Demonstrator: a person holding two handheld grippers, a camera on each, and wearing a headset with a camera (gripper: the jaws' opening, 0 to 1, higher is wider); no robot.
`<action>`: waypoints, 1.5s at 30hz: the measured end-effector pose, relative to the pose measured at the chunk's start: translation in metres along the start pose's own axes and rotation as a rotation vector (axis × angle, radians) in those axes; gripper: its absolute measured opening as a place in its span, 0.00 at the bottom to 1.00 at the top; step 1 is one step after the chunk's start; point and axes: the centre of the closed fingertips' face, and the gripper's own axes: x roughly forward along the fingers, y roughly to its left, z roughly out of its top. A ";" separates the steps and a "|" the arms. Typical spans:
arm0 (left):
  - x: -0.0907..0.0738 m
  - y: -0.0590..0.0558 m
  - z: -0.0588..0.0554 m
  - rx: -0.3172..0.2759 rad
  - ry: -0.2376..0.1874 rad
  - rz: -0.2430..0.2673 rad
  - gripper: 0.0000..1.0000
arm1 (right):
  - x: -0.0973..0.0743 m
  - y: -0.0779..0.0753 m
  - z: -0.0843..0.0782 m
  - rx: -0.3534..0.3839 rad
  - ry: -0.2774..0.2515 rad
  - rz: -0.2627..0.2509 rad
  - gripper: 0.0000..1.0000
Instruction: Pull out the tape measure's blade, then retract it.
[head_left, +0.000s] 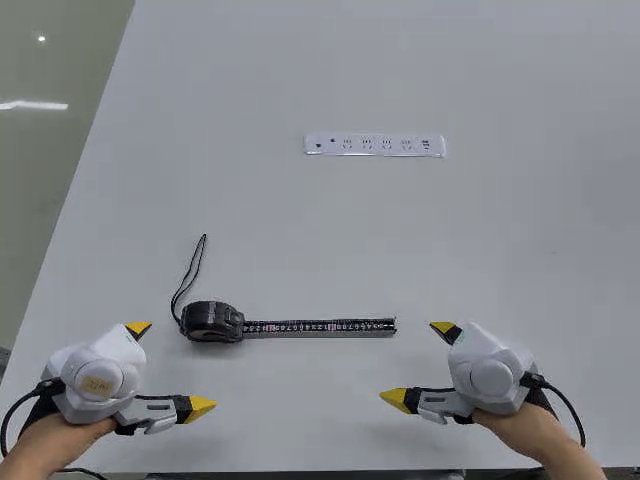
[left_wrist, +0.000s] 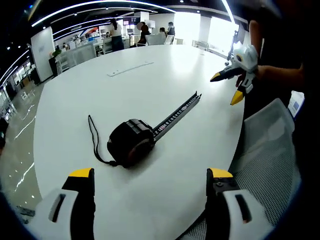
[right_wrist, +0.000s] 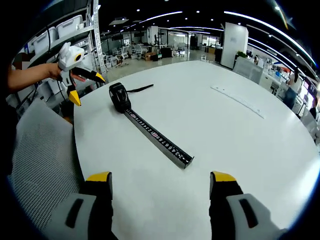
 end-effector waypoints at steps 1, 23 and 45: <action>-0.001 0.001 0.002 -0.008 -0.013 0.013 0.93 | 0.000 0.001 0.000 0.001 -0.003 -0.005 0.81; -0.009 -0.025 0.008 -0.147 -0.131 0.175 0.99 | -0.010 0.021 0.014 0.089 -0.086 -0.096 0.86; -0.015 -0.034 0.013 -0.235 -0.184 0.273 0.99 | -0.014 0.029 0.019 0.173 -0.123 -0.175 0.85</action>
